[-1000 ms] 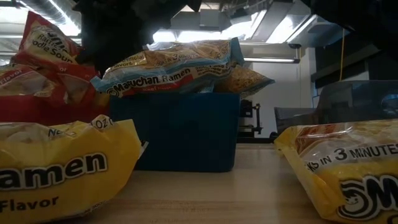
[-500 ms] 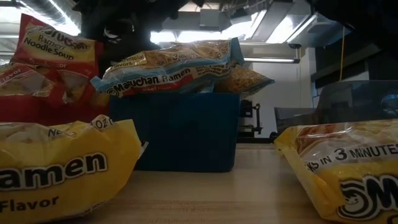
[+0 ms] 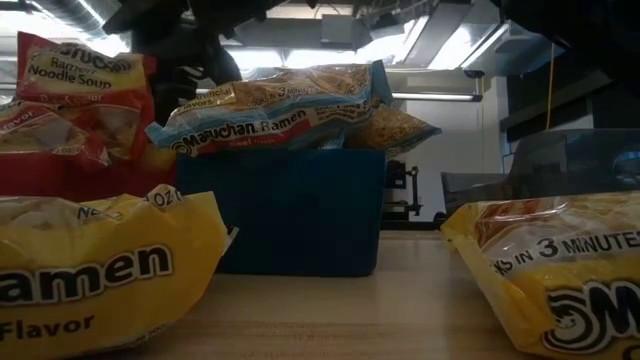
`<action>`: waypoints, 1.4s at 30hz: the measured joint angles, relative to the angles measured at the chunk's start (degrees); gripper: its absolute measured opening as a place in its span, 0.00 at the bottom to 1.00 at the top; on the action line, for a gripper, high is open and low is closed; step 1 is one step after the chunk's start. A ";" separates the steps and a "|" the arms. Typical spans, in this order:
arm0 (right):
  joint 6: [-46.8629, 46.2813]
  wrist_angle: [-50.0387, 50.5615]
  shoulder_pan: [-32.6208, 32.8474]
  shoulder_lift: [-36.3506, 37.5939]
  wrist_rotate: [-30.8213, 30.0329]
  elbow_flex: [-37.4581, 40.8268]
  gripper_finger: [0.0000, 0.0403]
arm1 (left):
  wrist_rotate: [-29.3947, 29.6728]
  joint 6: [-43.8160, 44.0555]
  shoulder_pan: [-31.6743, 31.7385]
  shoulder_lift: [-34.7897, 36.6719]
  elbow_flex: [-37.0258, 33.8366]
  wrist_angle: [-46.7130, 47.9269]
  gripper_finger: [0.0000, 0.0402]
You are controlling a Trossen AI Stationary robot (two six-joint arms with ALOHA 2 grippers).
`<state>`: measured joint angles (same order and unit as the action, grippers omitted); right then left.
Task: Sort Maruchan noodles
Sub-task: Put the red noodle pack into the red bin
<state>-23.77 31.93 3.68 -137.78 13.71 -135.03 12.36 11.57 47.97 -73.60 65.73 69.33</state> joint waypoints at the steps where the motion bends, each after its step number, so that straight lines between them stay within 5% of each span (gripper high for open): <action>1: 0.06 -0.33 -0.11 0.00 0.08 0.01 0.41 | 0.00 -0.02 -0.02 0.00 0.00 -0.03 0.41; 22: 0.22 -9.56 -0.34 -1.60 3.85 0.13 0.04 | -0.02 -0.20 -0.02 0.00 0.00 -3.01 0.41; 42: -0.48 -6.25 -0.30 -6.84 5.52 -0.12 0.02 | -0.04 -0.20 -0.02 0.00 0.00 -2.48 0.41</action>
<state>-24.26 25.68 3.38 -144.61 19.23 -135.15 12.32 11.38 47.94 -73.60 65.73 66.85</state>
